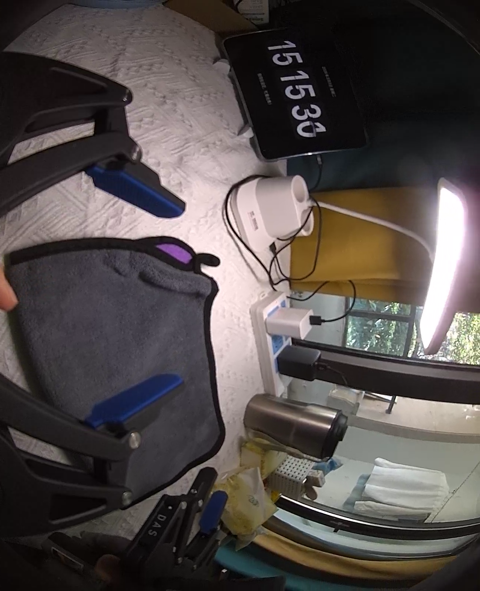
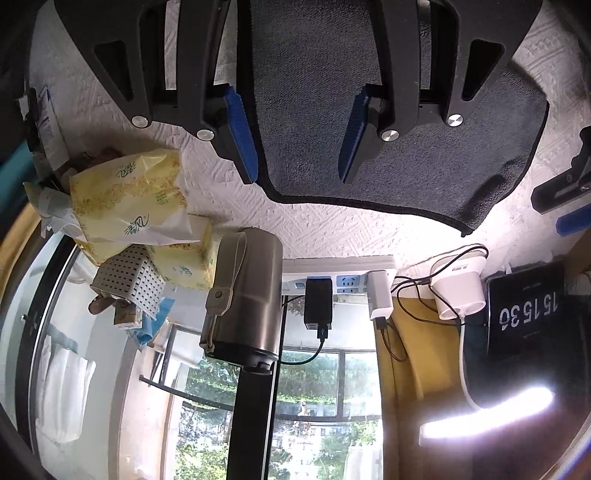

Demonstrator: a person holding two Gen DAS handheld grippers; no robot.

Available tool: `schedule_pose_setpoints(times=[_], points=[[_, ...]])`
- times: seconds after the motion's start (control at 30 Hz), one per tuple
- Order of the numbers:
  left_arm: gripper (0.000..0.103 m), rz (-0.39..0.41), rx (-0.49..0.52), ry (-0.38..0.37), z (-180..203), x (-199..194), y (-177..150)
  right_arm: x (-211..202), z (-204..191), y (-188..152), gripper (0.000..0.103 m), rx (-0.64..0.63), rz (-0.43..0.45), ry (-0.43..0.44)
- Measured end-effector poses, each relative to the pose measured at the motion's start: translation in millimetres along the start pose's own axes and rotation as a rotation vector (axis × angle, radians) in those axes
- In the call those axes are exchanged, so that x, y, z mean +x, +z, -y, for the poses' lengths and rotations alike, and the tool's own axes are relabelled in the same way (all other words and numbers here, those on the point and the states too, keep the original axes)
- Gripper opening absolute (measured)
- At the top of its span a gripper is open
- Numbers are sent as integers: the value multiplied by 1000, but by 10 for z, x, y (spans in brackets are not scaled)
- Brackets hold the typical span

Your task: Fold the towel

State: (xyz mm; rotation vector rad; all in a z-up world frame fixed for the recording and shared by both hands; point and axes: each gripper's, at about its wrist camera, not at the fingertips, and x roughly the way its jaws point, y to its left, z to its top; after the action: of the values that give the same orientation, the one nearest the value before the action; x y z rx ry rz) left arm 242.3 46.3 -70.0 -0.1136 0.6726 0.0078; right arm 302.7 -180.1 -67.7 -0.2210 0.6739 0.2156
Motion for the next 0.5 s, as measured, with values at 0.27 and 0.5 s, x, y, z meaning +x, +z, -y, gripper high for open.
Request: schedule_pose_setpoints(times=[0.27, 0.5], points=[[88, 13, -9, -18, 28, -247, -98, -246, -23, -81, 48, 0, 22, -4], [88, 46, 18, 13, 96, -454, -184, -437, -53, -168, 48, 0, 34, -5]])
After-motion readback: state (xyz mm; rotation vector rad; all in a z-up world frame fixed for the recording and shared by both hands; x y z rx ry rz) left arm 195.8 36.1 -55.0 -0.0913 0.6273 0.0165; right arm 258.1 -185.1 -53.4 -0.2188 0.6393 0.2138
